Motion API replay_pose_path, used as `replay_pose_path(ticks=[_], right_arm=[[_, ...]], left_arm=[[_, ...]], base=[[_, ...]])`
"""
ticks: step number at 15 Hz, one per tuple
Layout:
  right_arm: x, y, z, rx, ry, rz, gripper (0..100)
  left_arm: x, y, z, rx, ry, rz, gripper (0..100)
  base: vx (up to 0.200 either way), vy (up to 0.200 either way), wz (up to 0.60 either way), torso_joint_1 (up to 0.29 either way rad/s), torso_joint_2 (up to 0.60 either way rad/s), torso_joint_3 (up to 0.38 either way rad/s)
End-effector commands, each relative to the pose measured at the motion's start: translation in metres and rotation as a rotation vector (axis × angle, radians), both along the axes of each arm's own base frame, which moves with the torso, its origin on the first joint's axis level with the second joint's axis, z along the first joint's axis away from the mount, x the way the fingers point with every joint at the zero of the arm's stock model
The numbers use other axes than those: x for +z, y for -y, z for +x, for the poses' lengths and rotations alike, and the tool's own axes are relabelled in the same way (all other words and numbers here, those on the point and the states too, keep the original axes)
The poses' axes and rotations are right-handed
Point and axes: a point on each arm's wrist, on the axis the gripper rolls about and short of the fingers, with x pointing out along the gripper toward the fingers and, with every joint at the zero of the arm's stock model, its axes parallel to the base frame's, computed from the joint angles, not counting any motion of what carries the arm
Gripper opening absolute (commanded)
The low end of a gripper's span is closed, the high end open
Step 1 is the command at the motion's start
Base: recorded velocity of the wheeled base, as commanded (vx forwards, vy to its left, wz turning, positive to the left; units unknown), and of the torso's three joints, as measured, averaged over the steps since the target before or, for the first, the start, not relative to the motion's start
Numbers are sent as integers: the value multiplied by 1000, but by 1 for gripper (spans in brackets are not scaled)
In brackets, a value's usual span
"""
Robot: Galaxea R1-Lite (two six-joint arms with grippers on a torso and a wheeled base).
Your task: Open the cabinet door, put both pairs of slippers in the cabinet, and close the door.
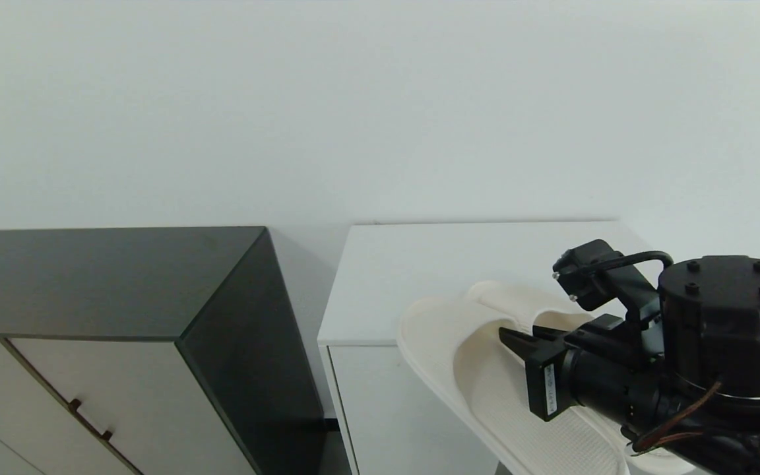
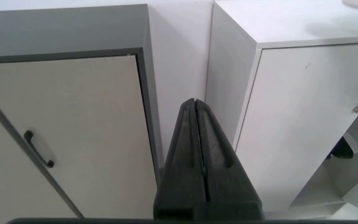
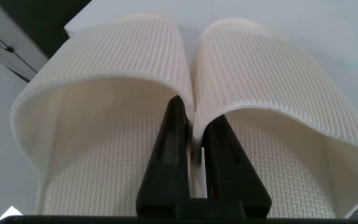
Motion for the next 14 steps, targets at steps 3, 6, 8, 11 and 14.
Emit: replay_pose_path(ticks=[3,6,8,11,14], right_arm=[[-6,-1,0,3,-12,-17,0],[-6,-1,0,3,-13,-18,0],[-7,-1,0,3,-16,-22,0],[-8,-1,0,4,-16,-25,0],[-8,-1,0,4,-17,-26,0]], left_arm=[[0,0,0,0,1,0,0],[0,0,0,0,1,-1,0],[0,0,0,0,1,-1,0],[0,0,0,2,1,-1,0],[0,0,0,2,1,-1,0]], base=[[-200,0,0,-2,1,4],[-200,0,0,-1,1,-1],[-200,0,0,0,-3,5],[-67,0,0,-2,-1,1],[0,0,0,0,0,0]])
